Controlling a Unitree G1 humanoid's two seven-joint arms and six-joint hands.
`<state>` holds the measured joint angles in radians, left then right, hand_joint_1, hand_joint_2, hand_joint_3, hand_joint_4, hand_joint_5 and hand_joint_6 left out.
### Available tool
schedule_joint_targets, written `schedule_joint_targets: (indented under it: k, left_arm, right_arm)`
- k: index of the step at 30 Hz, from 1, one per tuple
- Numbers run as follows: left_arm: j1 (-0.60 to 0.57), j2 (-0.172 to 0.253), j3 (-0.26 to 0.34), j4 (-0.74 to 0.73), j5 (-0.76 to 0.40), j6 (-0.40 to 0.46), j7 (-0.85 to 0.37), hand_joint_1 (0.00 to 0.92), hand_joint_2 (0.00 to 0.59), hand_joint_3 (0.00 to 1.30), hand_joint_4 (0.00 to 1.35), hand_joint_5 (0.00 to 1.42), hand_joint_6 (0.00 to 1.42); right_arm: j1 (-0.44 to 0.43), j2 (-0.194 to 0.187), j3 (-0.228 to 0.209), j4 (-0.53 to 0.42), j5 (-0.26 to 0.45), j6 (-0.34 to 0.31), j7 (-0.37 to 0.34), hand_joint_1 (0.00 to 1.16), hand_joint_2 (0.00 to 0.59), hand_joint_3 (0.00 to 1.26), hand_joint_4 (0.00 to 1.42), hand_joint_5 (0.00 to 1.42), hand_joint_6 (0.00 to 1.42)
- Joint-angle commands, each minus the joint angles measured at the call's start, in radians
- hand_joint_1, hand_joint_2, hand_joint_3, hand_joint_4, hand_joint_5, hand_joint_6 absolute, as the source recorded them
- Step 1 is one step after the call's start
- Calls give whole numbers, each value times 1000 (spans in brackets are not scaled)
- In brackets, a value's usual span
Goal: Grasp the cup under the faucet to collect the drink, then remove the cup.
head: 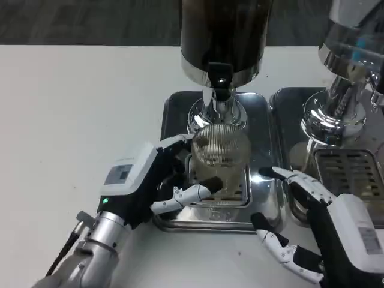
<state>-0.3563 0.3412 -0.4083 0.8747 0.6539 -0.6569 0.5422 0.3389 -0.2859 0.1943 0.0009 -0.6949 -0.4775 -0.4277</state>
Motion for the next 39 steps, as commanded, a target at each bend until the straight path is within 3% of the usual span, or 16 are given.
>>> schedule_joint_targets:
  k: [1,12,24,32,39]
  left_arm:
    - [25,13,16,-24,-13,10,-21,35,81,358,362,561,526]
    - [53,52,72,-40,-38,48,-23,35,80,347,266,409,421]
    - [65,132,157,-1,-102,25,-32,19,77,334,238,388,414]
    - [112,203,219,-75,-149,-41,-68,5,78,318,278,386,415]
    - [107,262,278,-143,-284,-158,-255,0,124,310,318,369,435]
  right_arm:
    - [-14,-3,3,26,12,-25,-6,492,355,304,271,231,342]
    - [-32,7,14,21,12,-17,5,492,355,304,271,231,342]
    - [-35,28,27,20,3,-7,-5,492,355,304,271,231,342]
    - [-66,43,28,54,3,-14,-21,492,355,303,271,234,342]
    - [-96,57,30,86,3,-19,-46,492,355,303,271,235,342]
